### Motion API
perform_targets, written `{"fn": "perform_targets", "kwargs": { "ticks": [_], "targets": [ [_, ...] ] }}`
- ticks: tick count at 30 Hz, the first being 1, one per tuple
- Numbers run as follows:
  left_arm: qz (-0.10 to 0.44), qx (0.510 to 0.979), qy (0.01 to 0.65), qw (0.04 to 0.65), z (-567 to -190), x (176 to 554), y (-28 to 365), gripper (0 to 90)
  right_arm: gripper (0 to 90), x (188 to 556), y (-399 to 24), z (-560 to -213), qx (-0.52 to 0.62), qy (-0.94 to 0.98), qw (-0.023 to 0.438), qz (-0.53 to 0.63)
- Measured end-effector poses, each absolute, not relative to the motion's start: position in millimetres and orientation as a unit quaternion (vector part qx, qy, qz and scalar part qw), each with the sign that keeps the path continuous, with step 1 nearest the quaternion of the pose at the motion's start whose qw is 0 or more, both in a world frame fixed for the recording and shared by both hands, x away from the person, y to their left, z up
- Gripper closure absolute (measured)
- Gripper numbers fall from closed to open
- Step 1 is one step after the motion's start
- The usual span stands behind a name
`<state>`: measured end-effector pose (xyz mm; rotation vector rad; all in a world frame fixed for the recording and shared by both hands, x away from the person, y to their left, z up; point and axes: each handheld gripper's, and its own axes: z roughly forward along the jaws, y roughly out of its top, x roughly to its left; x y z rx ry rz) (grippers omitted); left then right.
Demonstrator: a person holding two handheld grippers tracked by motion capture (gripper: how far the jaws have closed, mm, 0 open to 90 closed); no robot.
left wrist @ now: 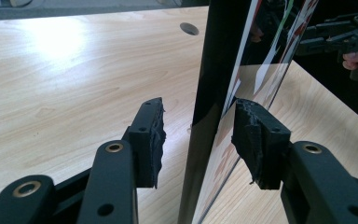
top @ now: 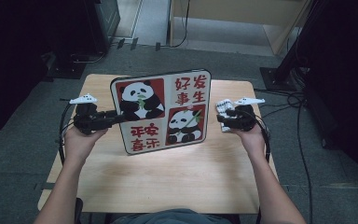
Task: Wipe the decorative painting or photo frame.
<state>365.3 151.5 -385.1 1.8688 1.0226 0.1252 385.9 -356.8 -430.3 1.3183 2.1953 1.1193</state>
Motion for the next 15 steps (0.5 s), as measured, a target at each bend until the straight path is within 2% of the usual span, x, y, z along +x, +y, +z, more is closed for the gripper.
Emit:
{"fn": "perform_targets", "kwargs": {
  "ticks": [15],
  "targets": [
    [0.043, 0.765, 0.426, 0.48, -393.8, 372.3, 150.3, 52.4, 44.0, 387.8, -363.5, -435.0, 0.476, 0.766, 0.176, 0.395]
  ]
}}
